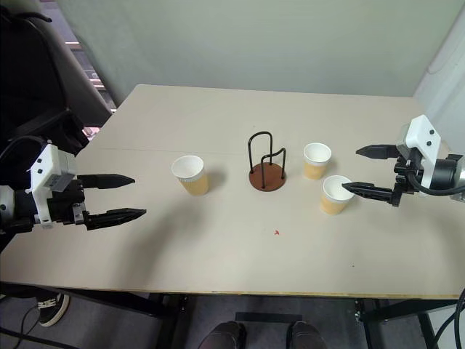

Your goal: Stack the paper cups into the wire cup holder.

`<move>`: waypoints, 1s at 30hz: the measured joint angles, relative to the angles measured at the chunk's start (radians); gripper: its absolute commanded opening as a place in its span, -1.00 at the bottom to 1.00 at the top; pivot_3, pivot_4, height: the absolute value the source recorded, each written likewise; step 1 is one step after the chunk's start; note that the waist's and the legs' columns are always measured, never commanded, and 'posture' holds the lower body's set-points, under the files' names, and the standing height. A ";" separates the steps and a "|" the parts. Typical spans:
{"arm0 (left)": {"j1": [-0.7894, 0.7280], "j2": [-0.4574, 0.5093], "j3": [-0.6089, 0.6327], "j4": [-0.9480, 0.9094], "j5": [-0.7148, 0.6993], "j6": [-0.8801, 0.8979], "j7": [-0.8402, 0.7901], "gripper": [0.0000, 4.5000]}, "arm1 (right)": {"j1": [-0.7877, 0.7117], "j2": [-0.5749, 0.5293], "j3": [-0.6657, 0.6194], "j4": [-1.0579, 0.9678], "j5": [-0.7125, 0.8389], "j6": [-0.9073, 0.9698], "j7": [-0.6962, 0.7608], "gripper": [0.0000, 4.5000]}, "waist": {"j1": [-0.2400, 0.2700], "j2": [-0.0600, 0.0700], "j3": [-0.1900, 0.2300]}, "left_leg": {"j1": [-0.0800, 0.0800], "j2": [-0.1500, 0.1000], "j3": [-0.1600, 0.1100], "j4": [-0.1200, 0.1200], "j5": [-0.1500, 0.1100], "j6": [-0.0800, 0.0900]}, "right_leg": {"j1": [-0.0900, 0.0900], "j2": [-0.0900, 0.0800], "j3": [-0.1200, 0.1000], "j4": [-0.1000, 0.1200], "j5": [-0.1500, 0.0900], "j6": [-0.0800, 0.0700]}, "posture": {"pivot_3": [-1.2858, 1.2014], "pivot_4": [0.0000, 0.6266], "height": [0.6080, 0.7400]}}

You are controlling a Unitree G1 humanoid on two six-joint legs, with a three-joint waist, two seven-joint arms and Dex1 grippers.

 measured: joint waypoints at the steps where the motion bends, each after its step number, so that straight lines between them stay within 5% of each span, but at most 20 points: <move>1: 0.000 0.000 0.000 0.000 0.000 0.000 0.000 0.97 | 0.000 0.000 0.000 0.000 0.000 0.000 0.000 1.00 | 0.000 0.000 0.000 | 0.000 0.000 0.000 0.000 0.000 0.000 | 0.000 0.000 0.000 0.000 0.000 0.000 | 0.03 -0.52 1.00; 11: -0.123 -0.027 -0.070 0.004 -0.001 -0.002 0.003 0.97 | 0.019 -0.004 -0.002 -0.008 0.000 0.000 -0.009 1.00 | 0.008 0.000 0.000 | 0.000 0.000 0.000 0.000 0.001 -0.001 | 0.000 0.000 0.000 0.001 0.000 0.000 | 0.03 -0.52 1.00; 19: -0.504 -0.280 -0.317 0.055 0.111 -0.042 0.148 0.97 | 0.145 -0.035 -0.117 -0.104 0.016 0.043 -0.051 1.00 | 0.031 0.000 0.000 | -0.006 0.000 0.004 0.002 0.007 -0.007 | 0.001 -0.003 -0.001 -0.001 0.003 0.006 | 0.03 -0.52 1.00; 30: -0.641 -0.580 -0.501 0.225 0.261 -0.075 0.303 0.97 | 0.363 -0.057 -0.372 -0.285 0.053 0.154 -0.110 1.00 | 0.030 -0.001 0.001 | -0.008 0.000 0.008 0.007 0.007 -0.005 | 0.003 -0.002 0.000 -0.003 0.006 0.013 | 0.03 -0.52 1.00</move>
